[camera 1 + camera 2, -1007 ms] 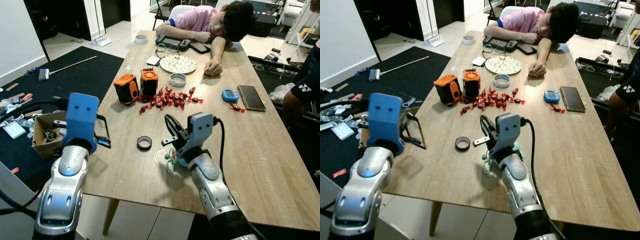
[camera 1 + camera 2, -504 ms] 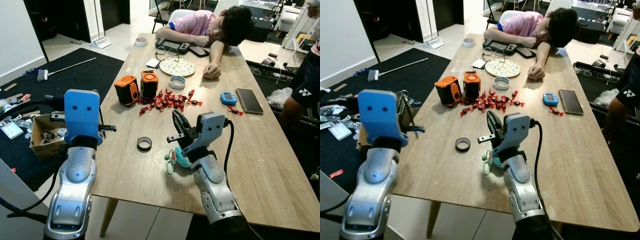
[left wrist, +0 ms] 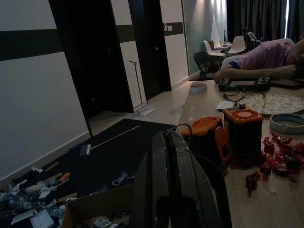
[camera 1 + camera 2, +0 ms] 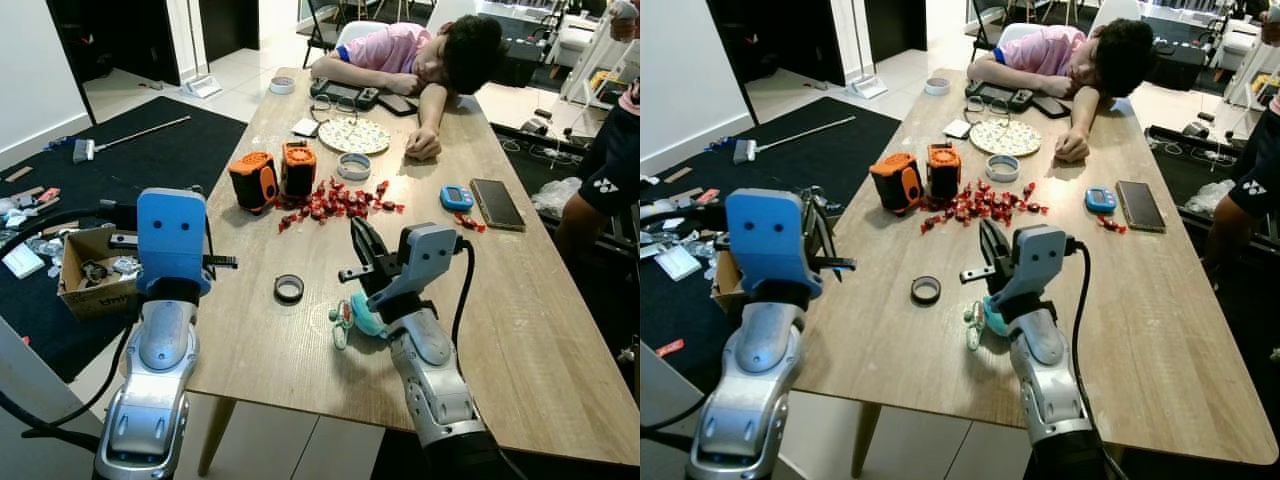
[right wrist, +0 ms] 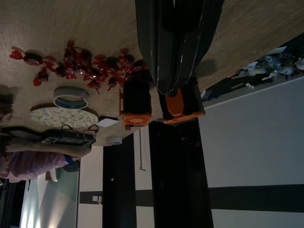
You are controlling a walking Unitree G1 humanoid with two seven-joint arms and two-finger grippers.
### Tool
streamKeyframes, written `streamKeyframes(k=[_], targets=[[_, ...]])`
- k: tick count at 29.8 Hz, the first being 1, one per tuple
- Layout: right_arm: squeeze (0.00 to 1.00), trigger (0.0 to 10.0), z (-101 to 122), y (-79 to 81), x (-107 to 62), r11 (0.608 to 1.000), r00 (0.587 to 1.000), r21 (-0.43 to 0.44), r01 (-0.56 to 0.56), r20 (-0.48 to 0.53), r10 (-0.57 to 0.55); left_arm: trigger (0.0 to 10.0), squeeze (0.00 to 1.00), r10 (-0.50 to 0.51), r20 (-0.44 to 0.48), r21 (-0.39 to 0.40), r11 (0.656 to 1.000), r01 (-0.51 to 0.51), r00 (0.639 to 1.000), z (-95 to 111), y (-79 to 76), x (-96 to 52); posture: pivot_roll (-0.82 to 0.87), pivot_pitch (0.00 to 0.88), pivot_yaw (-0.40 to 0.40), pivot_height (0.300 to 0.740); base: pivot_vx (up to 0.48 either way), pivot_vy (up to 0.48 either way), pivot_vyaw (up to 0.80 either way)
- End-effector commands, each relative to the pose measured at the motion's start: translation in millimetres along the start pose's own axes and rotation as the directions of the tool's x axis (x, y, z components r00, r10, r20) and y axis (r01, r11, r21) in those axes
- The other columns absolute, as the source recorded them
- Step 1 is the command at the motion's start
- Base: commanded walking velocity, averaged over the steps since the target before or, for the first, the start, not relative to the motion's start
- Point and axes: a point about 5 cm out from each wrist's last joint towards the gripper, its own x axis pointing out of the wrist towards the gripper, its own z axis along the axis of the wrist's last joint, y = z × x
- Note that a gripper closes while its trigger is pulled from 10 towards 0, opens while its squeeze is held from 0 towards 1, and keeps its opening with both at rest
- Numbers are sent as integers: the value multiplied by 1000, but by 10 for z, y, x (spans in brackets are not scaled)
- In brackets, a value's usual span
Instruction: Hang keys on a hook
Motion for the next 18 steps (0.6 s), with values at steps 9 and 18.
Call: streamKeyframes(k=[9, 18], targets=[[0, 10000, -25, 0, -24, 1000, 1000, -1, 2, -16, -2, 10000, 0, -6, 2, 8, 1000, 5, 1000, -30, -33, -38, 233, 157, -49, 740, -268, 0, 0], [0, 10000, -39, 18, -13, 1000, 1000, 1, -13, -23, 13, 10000, 0, -11, 0, 14, 1000, 11, 1000, -44, -42, -45, 232, 155, -51, 740, -402, 0, 0]])
